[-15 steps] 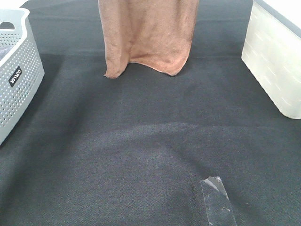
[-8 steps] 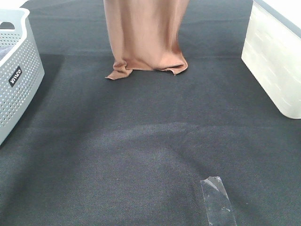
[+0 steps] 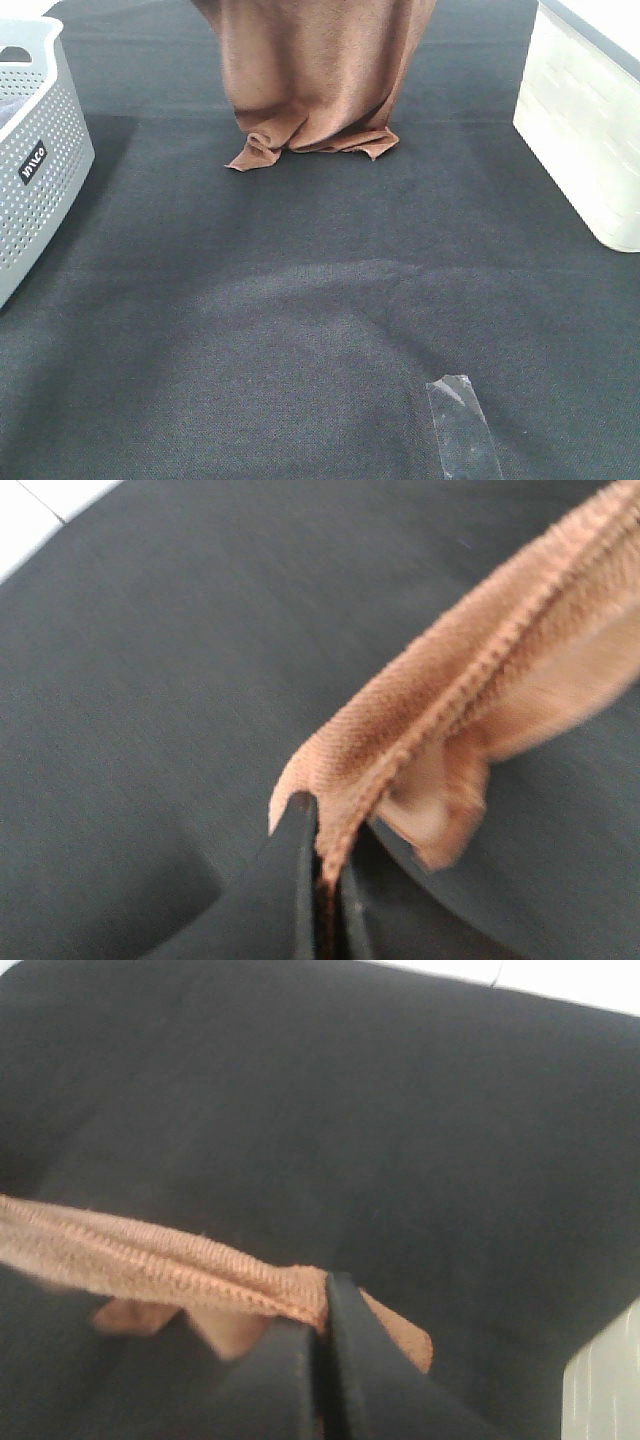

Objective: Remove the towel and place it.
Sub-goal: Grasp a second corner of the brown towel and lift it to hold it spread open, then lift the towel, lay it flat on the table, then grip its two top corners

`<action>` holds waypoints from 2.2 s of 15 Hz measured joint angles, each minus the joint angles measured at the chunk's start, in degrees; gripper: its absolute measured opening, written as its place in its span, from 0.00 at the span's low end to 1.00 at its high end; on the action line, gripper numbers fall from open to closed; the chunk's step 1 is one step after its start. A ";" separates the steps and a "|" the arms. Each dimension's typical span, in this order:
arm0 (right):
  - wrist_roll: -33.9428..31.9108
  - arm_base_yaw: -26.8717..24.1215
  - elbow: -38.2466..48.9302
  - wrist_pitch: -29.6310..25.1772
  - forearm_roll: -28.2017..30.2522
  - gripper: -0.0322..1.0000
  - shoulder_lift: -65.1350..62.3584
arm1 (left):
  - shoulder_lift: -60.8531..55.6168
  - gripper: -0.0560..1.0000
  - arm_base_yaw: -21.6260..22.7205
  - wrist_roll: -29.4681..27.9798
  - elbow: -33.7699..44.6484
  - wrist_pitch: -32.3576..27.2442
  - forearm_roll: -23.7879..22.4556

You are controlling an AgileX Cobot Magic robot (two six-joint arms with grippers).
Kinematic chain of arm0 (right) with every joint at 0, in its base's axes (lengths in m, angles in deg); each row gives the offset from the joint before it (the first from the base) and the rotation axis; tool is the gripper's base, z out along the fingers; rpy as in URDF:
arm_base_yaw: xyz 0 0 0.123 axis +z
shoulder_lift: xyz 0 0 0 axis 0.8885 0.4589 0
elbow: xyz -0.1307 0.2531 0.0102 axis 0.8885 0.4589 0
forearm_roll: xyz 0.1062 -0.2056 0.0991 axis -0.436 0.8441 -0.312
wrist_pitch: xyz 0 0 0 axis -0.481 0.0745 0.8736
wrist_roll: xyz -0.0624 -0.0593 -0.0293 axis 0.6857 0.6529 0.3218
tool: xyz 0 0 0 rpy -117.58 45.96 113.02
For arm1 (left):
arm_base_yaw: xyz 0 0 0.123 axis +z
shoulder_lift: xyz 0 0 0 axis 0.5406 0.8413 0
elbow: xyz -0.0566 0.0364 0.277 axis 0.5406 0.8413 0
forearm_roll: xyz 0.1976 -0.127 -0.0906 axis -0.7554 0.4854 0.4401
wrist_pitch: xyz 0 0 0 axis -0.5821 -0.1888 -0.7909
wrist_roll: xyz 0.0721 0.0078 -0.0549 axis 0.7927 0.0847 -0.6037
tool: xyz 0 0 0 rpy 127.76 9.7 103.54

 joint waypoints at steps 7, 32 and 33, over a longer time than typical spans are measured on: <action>2.23 -0.17 3.32 -10.77 -0.06 0.03 -6.47 | -10.71 0.05 0.00 -5.44 6.36 -6.88 9.57; -8.19 0.74 84.28 -11.29 -18.79 0.03 -67.78 | -71.33 0.05 -1.09 -7.10 97.46 -2.41 27.56; -7.96 0.74 84.80 -11.23 -18.85 0.03 -67.78 | -71.33 0.05 -1.09 -7.10 99.35 -2.52 28.36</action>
